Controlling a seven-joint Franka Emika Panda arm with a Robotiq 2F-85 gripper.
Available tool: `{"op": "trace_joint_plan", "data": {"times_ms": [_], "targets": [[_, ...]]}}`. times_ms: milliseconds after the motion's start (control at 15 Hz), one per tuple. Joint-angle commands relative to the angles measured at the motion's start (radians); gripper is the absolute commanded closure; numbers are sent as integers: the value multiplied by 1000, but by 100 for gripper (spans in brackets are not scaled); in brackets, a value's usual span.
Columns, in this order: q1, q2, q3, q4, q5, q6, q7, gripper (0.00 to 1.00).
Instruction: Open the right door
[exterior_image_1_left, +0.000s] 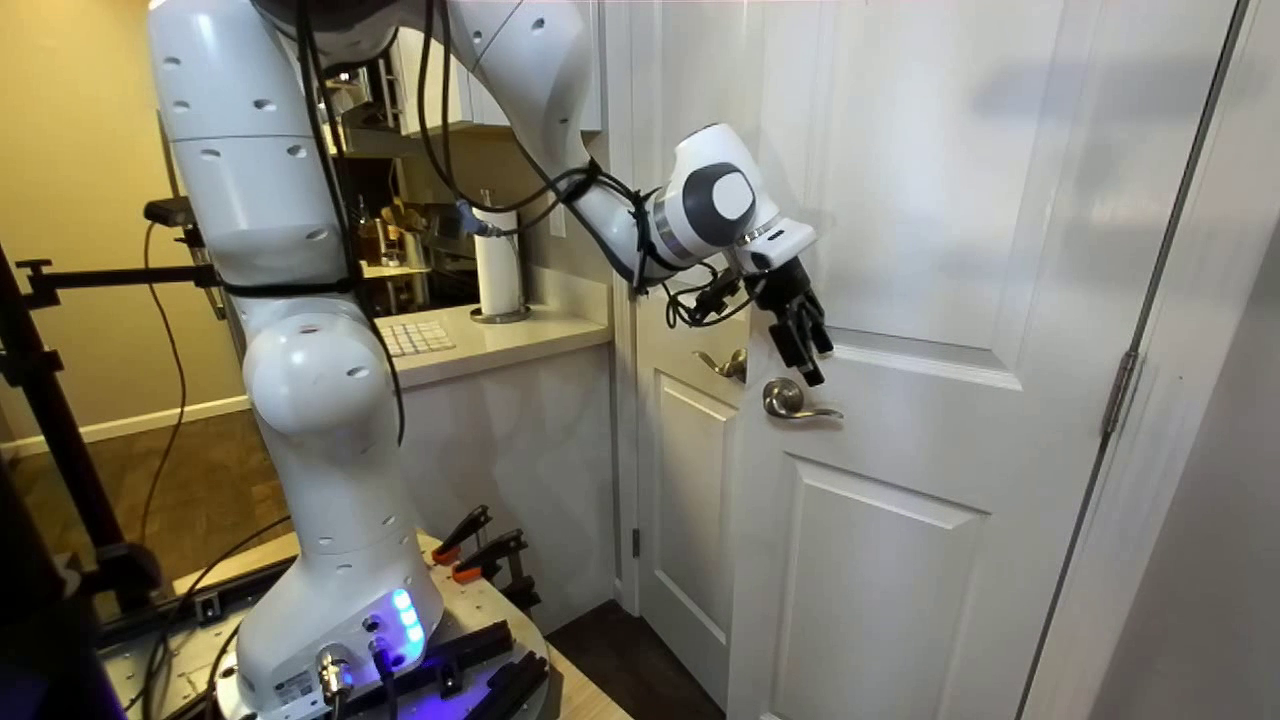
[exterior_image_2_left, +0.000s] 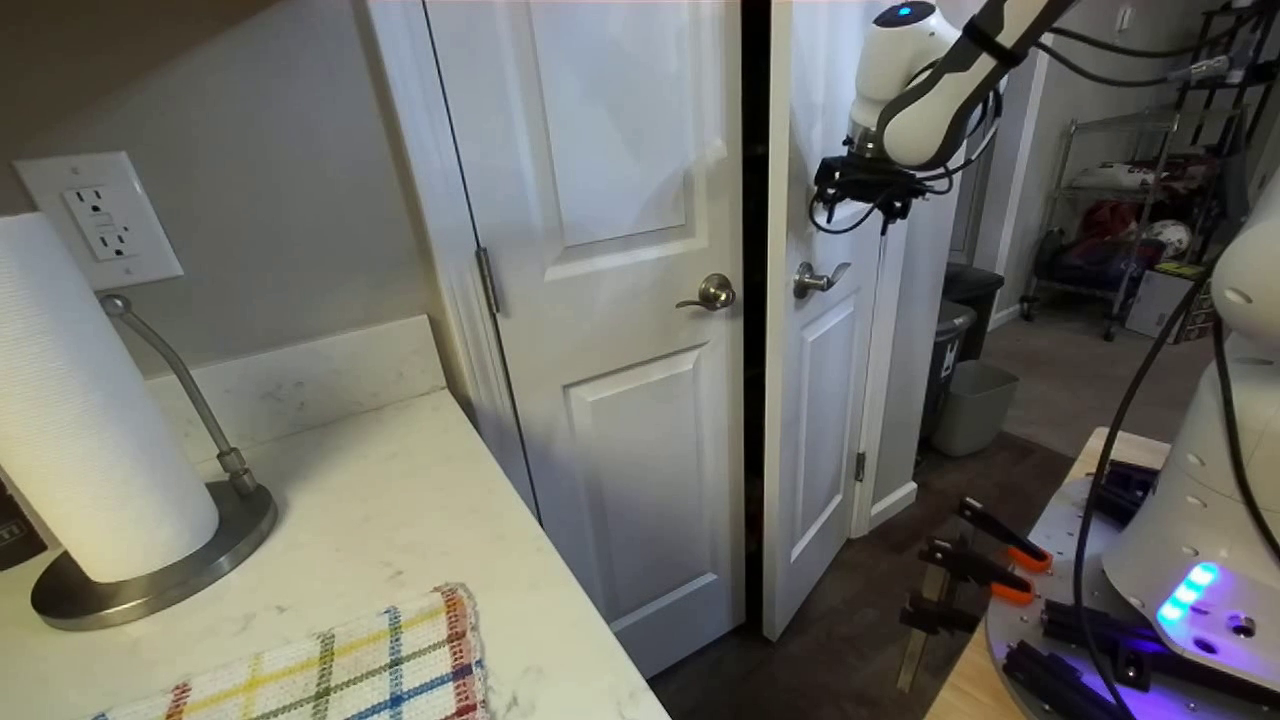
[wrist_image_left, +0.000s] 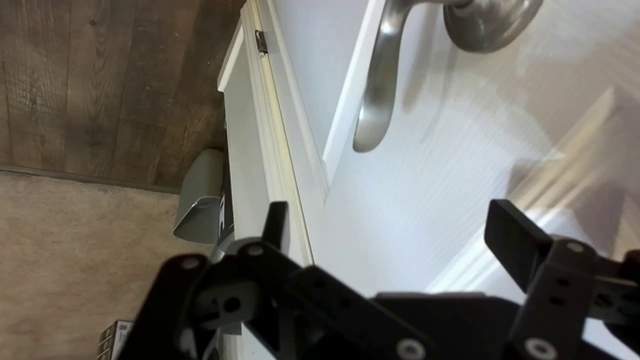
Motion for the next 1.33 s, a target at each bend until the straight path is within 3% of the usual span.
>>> {"op": "trace_joint_plan", "data": {"times_ms": [0, 533, 1267], "targets": [[3, 12, 18, -31, 60, -4, -25, 0], [9, 19, 20, -78, 100, 5, -21, 0], [14, 91, 9, -63, 60, 81, 0, 0]]}}
